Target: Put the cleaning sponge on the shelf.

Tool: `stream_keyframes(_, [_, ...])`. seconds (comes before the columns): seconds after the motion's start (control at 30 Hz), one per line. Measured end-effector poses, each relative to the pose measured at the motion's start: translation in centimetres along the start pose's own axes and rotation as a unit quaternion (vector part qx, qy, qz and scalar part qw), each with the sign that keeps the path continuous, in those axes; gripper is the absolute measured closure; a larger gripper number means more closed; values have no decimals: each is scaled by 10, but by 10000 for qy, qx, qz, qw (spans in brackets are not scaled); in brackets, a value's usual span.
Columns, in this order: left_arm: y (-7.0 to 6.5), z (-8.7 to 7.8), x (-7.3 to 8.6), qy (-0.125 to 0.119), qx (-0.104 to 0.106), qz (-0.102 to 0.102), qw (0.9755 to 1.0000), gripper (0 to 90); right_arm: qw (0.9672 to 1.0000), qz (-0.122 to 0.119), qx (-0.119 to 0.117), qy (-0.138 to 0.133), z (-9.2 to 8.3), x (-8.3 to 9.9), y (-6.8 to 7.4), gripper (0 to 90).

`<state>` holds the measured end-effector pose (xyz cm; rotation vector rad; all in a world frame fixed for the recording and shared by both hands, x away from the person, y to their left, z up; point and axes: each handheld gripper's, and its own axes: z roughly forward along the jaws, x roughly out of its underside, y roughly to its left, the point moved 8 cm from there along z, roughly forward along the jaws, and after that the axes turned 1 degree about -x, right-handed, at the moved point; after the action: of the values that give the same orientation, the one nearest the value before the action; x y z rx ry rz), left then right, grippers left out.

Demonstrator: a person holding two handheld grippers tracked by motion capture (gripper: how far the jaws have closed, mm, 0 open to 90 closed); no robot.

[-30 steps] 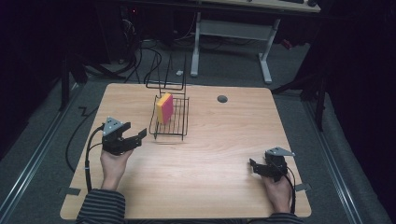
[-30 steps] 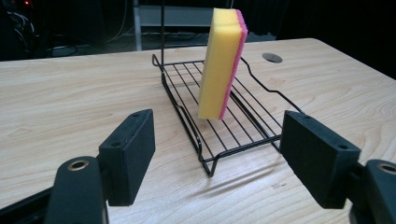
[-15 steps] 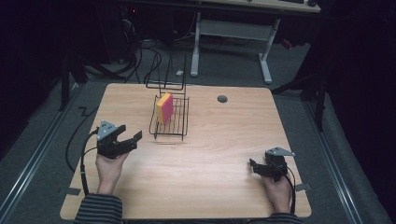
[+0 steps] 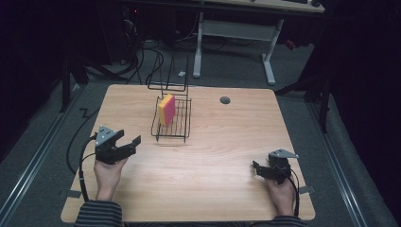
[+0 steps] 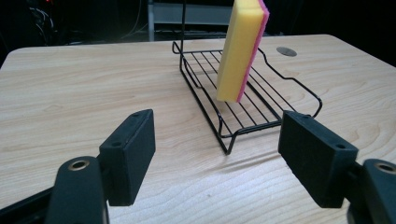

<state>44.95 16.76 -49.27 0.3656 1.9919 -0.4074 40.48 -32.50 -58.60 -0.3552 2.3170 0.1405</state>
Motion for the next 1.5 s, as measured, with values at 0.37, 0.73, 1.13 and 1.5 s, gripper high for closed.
stream_keyframes(0.37, [3, -2, 7, 30, -35, -40, 10000, 281, 10000, 1, -5, 0, 0, 0, 0, 261])
stream_keyframes(0.73, [3, -1, 16, 112, -54, -58, 9999, 282, 10000, 0, -4, 0, 0, 0, 0, 261])
stream_keyframes(1.13, [5, -1, 26, 199, -54, -139, 9997, 284, 10000, 34, -6, 8, 0, 0, 1, 261])
stream_keyframes(1.5, [8, 6, 36, 396, -130, -191, 9989, 283, 10000, 7, -5, 2, 0, 0, 0, 261])
